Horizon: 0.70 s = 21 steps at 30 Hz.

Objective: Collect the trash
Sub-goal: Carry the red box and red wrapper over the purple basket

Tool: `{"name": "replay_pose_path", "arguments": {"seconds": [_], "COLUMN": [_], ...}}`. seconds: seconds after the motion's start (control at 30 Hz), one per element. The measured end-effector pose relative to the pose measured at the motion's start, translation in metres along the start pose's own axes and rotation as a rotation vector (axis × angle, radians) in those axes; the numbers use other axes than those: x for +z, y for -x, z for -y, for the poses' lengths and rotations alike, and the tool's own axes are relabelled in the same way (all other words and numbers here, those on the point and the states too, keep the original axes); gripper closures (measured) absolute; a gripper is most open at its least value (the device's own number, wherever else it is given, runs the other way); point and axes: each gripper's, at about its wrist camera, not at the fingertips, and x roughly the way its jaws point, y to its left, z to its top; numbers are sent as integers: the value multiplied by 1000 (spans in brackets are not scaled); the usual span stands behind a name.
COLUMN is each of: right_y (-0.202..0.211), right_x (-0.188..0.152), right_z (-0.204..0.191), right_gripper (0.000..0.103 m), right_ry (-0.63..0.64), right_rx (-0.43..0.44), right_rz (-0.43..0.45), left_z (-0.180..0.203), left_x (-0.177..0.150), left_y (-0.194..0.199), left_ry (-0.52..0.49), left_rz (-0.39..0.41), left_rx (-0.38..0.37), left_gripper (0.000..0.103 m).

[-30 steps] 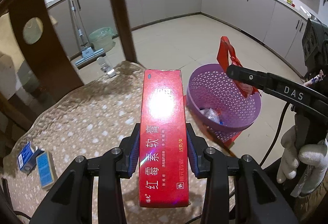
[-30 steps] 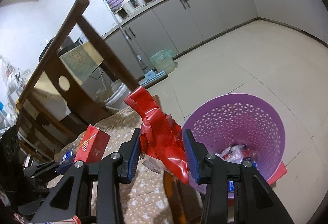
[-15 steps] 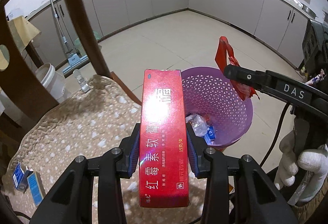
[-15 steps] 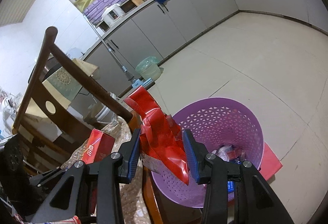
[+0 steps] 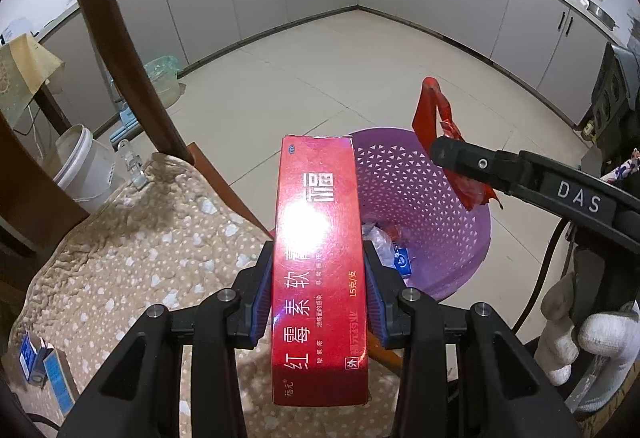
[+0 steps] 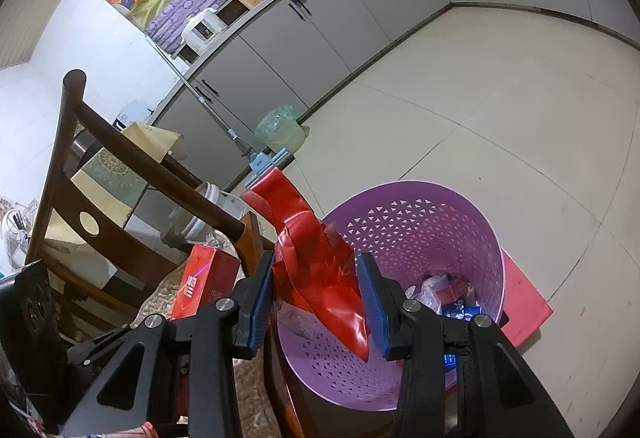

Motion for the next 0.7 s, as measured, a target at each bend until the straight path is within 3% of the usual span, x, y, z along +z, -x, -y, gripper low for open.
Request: {"name": "replay_pose_path", "arguments": {"seconds": [0.7], "right_y": [-5], "right_x": [-1], "right_z": [8], "right_gripper": [58], "right_ry": [-36], "right_rx": [-9], "right_rz": [-12], "left_z": [-3], "left_x": [23], "left_y": [2], "left_ry": [19], "left_rz": [-11], "left_rx": [-44], "left_gripper": [64]}}
